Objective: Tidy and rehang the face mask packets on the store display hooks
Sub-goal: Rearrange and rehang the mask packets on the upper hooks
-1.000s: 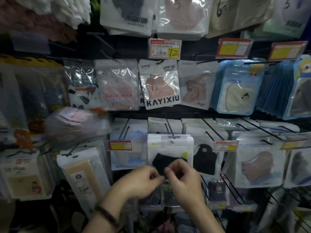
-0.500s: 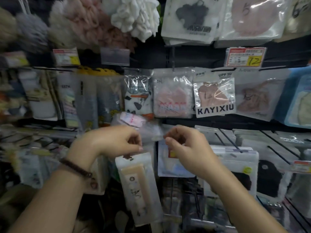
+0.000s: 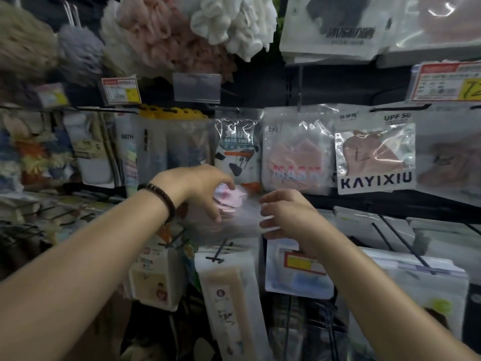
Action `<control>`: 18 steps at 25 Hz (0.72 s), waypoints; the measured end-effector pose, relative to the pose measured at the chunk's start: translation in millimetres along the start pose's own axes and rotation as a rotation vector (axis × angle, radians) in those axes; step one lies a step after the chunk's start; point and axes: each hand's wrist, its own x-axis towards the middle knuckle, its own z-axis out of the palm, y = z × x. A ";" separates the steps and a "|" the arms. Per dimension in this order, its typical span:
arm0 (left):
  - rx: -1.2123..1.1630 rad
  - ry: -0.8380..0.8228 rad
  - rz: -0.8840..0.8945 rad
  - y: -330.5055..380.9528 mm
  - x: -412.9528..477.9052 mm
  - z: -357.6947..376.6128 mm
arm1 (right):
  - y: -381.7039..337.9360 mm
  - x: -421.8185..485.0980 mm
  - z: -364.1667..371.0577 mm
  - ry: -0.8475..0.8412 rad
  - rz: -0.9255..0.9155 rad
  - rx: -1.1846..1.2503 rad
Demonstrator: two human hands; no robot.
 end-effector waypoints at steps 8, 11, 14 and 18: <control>0.001 -0.108 0.058 -3.7 13.4 -13.6 | 10.0 20.4 -13.6 0.032 -0.099 0.006; 0.026 -0.057 0.111 -8.5 15.6 -11.5 | 15.3 18.2 -11.5 0.108 -0.114 0.051; 0.042 0.004 0.161 -17.9 20.4 -4.5 | 13.7 9.8 -5.0 0.157 -0.134 0.078; 0.031 0.036 0.295 -27.5 23.5 2.8 | 9.3 -2.2 12.9 0.224 -0.138 0.036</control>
